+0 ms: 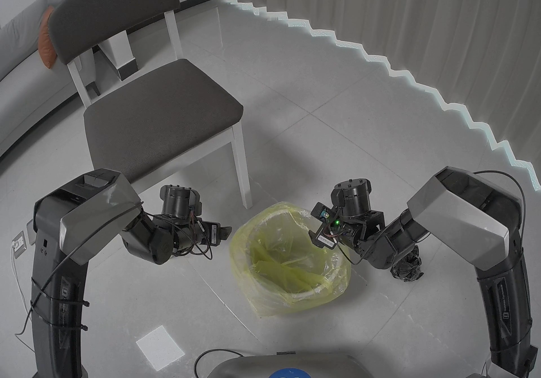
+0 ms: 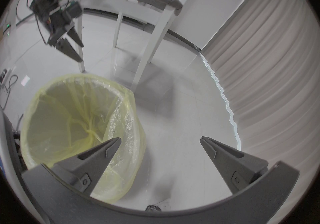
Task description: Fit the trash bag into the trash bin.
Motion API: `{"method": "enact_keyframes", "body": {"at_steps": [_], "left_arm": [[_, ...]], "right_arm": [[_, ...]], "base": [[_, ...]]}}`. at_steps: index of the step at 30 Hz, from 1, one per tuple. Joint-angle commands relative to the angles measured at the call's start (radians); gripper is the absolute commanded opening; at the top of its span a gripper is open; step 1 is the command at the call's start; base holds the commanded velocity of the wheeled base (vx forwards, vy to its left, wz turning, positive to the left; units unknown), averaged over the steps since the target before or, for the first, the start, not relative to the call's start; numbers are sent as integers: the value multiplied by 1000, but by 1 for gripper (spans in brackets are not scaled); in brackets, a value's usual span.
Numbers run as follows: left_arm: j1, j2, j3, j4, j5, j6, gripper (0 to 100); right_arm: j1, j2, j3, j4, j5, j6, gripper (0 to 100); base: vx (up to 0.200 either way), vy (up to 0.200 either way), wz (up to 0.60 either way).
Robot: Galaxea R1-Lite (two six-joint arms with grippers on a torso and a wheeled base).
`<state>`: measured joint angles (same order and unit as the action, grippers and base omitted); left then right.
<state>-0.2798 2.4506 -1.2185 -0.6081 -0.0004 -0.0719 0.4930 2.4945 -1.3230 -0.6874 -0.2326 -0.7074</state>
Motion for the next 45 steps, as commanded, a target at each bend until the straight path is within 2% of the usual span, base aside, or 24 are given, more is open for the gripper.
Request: {"method": "enact_keyframes", "body": {"at_steps": [1,10,13,19,28,38,45], "left_arm": [[-1,-18,14,-1,0,0,100],[1,-41,76,-53,0,3,100],[1,-51,88,-59,0,4,100],[1,-55,88,-59,0,6,100],[1,-61,97,-59,0,9,100],[1,-68,113,-59,2,12,100],[-1,-70,128,-61,2,11,100]], "right_arm": [[18,35,-1,-1,-1,-1,100],[53,81,1,-3,-8,-20,100],[56,90,-7,-1,-60,-38,100],[55,101,-25,-1,-70,-46,100],[13,127,-76,9,-105,-53,100],[-44,127,-91,6,-114,-53,100],[-51,86,-93,2,-126,-50,100]], "base": [[0,0,0],[0,0,0],[0,0,0],[0,0,0],[0,0,0],[0,0,0],[0,0,0]]}}
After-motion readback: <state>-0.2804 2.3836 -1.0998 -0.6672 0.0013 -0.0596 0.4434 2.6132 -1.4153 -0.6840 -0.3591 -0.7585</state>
